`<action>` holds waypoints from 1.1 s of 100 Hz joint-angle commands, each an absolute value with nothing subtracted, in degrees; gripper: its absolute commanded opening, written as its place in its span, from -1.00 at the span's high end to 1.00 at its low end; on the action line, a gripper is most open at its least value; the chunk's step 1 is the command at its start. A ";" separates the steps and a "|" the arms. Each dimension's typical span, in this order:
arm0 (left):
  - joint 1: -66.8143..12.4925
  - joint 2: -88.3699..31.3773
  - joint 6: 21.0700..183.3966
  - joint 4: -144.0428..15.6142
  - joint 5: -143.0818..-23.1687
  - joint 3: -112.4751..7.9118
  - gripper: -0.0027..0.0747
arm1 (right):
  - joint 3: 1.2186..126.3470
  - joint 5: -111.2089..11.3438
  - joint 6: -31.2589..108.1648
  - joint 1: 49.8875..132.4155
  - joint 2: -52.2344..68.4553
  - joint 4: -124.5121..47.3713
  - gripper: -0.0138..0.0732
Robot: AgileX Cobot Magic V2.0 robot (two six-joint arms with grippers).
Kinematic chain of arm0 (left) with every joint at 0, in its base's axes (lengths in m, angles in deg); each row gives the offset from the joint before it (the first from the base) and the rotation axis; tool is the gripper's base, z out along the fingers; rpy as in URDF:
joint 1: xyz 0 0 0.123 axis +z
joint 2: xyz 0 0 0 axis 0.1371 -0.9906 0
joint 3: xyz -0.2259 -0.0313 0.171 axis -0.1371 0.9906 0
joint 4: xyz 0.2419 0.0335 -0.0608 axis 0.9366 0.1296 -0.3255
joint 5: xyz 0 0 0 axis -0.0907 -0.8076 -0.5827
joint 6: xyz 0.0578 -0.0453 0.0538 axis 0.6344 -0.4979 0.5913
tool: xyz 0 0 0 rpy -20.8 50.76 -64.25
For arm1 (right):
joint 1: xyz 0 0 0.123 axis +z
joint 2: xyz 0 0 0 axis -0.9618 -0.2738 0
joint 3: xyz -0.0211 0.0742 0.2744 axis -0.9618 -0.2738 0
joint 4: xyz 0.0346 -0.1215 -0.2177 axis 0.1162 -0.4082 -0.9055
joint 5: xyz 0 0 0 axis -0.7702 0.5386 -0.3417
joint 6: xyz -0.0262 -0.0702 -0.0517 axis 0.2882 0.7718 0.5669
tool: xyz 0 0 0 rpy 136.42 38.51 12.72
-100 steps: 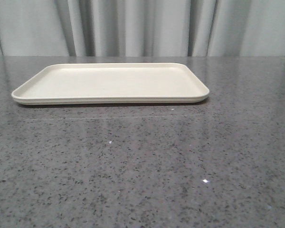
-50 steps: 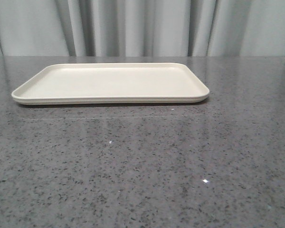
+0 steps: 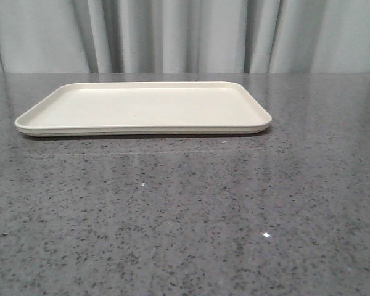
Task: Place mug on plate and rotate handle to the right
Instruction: 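Close the left gripper on the mug rim and lift the mug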
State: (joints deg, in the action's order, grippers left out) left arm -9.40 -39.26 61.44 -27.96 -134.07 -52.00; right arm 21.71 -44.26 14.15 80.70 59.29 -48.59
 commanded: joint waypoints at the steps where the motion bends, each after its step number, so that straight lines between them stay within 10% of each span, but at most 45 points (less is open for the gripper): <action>1: -9.31 -38.35 60.88 -27.05 -131.59 -51.82 0.72 | 23.60 -39.28 14.51 80.36 58.18 -49.04 0.14; 13: -9.31 -38.35 60.88 -26.96 -129.75 -49.06 0.99 | 23.60 -39.02 14.51 80.36 58.18 -49.04 0.14; 110: -9.31 -33.69 66.14 -38.04 -132.27 -67.15 0.98 | 23.48 -36.96 14.51 80.36 58.18 -49.04 0.14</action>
